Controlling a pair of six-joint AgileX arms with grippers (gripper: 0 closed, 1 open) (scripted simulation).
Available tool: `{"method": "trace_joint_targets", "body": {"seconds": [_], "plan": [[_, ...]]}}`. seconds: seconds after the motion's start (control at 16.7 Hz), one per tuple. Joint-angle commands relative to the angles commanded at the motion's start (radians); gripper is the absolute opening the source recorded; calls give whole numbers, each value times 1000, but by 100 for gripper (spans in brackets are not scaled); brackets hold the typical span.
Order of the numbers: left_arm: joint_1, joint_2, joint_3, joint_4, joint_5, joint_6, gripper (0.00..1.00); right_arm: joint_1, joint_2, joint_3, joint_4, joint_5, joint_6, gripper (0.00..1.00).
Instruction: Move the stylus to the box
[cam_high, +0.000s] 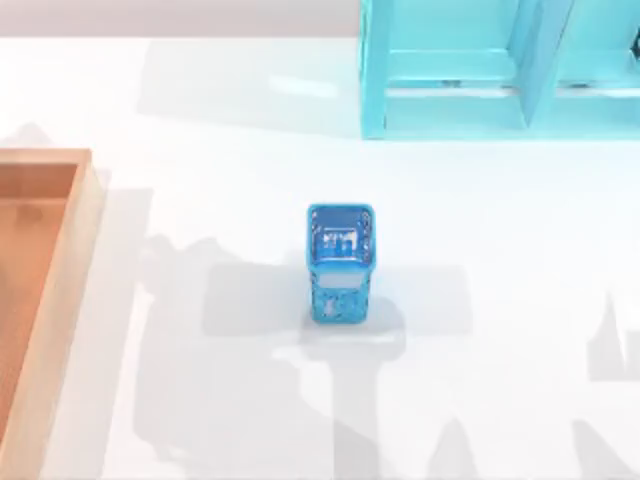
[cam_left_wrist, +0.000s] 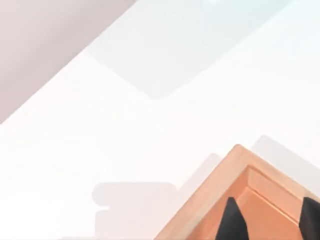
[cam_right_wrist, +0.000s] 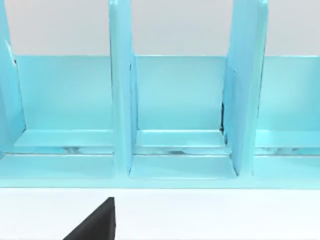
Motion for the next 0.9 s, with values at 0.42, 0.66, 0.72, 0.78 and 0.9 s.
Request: {"method": "trace_joint_targets", "body": {"seconds": [0.42,0.66,0.72,0.78,0.9], "plan": [[145,83,92,-510,91,520,0,0,0,0,0,0,0,100],[187,110,80,-687,131,684,0,0,0,0,0,0,0,100],[193,115,74,-716,140,710,0,0,0,0,0,0,0,100],[198,118,70,-738,148,731,0,0,0,0,0,0,0,100],[206,120,70,-761,162,759,0,0,0,0,0,0,0,100]]}}
